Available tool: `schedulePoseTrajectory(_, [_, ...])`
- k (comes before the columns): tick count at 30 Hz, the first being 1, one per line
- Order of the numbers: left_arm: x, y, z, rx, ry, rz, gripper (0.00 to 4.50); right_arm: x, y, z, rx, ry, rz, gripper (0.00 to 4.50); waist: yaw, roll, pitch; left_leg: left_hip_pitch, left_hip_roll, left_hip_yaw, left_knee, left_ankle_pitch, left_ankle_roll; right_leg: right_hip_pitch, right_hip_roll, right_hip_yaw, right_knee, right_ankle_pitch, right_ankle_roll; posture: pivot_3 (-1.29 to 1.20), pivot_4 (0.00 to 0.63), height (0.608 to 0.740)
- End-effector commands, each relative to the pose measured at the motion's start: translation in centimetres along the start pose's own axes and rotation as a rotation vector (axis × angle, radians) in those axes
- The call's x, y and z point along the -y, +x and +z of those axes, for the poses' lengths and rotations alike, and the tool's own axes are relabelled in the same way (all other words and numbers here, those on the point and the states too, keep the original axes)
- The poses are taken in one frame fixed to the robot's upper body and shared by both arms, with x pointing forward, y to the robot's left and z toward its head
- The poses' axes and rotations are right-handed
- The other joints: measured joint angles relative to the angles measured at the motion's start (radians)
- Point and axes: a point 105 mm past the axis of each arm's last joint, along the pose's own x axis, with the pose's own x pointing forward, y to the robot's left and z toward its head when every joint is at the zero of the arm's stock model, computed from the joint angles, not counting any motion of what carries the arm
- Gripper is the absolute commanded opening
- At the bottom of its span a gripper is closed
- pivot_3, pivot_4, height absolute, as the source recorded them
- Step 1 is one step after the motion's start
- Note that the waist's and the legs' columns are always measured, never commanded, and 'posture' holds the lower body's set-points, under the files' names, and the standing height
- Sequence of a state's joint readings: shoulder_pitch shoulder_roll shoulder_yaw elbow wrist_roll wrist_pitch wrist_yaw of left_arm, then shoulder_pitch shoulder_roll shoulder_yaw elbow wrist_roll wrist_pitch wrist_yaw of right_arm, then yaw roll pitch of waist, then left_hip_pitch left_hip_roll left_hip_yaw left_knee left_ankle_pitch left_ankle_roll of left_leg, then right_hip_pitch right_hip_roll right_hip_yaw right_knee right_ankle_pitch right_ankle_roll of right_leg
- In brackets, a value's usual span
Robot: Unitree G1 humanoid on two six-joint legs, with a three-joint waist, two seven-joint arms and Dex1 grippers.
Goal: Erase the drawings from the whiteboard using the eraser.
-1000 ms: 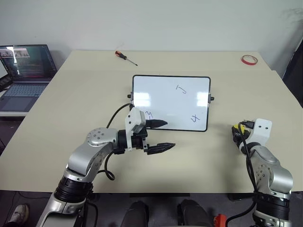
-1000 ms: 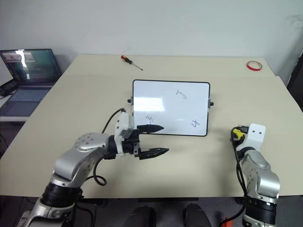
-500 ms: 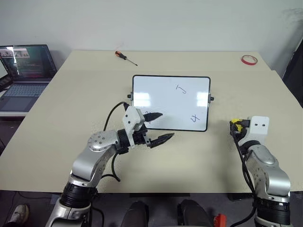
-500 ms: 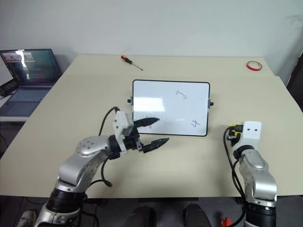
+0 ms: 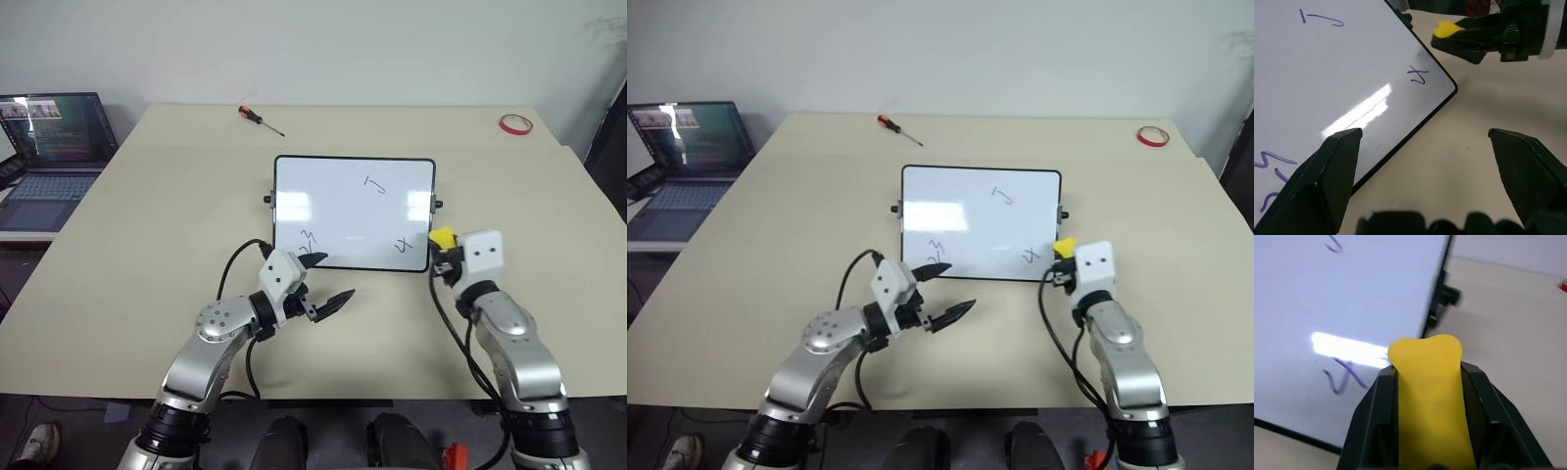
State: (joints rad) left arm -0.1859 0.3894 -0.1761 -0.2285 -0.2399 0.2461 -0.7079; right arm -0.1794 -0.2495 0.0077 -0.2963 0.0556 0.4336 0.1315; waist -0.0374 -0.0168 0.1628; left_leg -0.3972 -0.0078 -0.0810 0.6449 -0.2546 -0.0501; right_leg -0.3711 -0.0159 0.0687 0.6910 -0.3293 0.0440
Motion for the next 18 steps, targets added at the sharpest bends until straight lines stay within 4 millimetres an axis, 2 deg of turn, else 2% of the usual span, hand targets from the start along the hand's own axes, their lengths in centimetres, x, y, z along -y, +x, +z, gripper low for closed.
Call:
schedulePoseTrajectory(1, [-0.2,0.5,1.3,0.047,0.048,0.004,4.5,-1.0,0.8,1.7,0.078,-0.029,0.034,1.3,0.002,0.0,0.0,0.0,0.0,0.0,0.0,0.0,0.0,0.0,0.0,0.0,0.0,0.0,0.0,0.0,0.15,0.74])
schedulePoseTrajectory(10, [-0.4,0.6,1.4,0.053,0.062,0.011,4.5,-2.5,2.6,1.8,0.106,-0.037,0.09,1.3,0.002,0.0,0.0,0.0,0.0,0.0,0.0,0.0,0.0,0.0,0.0,0.0,0.0,0.0,0.0,0.0,0.15,0.74])
schedulePoseTrajectory(13, [-0.5,0.6,1.5,0.057,0.066,0.013,4.5,-3.6,2.8,0.7,0.062,-0.054,0.137,1.3,0.002,0.0,0.0,0.0,0.0,0.0,0.0,0.0,0.0,0.0,0.0,0.0,0.0,0.0,0.0,0.0,0.15,0.74])
schedulePoseTrajectory(18, [-0.5,0.6,1.8,0.063,0.069,0.014,4.5,-4.0,2.5,-0.9,-0.016,-0.098,0.16,1.3,0.002,0.0,0.0,0.0,0.0,0.0,0.0,0.0,0.0,0.0,0.0,0.0,0.0,0.0,0.0,0.0,0.15,0.74])
